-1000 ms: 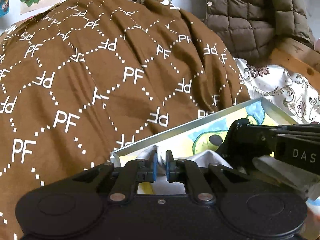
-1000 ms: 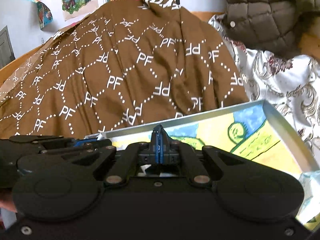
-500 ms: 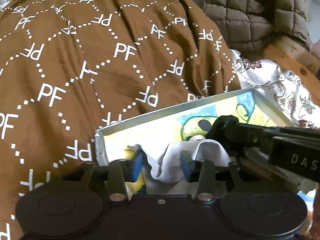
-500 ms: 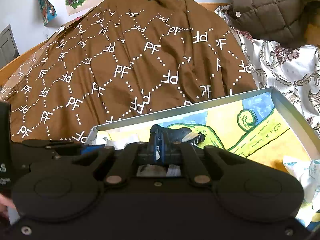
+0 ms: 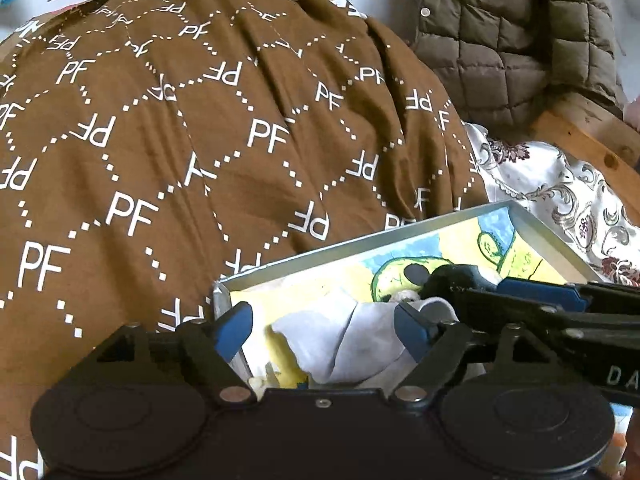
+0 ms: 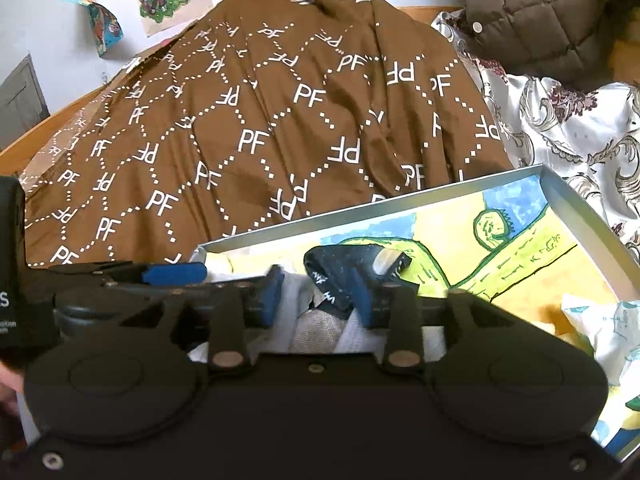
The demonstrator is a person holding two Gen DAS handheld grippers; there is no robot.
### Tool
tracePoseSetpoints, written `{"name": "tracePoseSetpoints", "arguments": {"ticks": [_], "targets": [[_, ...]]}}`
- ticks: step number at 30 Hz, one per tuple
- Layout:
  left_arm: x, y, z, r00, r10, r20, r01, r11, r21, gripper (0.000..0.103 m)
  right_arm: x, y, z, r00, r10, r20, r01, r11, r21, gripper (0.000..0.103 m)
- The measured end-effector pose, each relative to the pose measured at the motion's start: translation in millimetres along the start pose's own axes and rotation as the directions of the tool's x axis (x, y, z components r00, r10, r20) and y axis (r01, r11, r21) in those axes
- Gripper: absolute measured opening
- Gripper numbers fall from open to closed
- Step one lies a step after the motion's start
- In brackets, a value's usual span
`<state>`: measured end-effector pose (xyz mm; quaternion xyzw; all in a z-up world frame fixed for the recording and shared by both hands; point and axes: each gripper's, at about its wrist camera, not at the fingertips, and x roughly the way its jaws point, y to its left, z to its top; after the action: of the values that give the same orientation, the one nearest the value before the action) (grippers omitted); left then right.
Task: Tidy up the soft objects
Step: 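Open both tools to release the cloths into the tray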
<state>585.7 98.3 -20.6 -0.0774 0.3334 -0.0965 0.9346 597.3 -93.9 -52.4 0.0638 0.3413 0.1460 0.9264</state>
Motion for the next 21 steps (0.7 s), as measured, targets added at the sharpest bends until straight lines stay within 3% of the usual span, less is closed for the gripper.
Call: {"name": "tracePoseSetpoints", "arguments": {"ticks": [4,13,21], "targets": [[-1,1,5,1.000,-0.006,-0.002,0.006,1.000,-0.024,0.082,-7,-1,0,1.000,-0.006,0.012,0.006,1.000,0.005,0.041],[3,-13,3,0.999,0.010,-0.044,-0.008,0.999,0.050,0.083,-26,-10,-8,1.000,0.003,0.024,-0.003,1.000,-0.002,0.048],[8,-10,3,0.998,-0.061,-0.034,0.057,0.994,-0.092,0.083,-53,-22,-16,0.998,0.014,0.066,-0.016,1.000,0.024,0.050]]}}
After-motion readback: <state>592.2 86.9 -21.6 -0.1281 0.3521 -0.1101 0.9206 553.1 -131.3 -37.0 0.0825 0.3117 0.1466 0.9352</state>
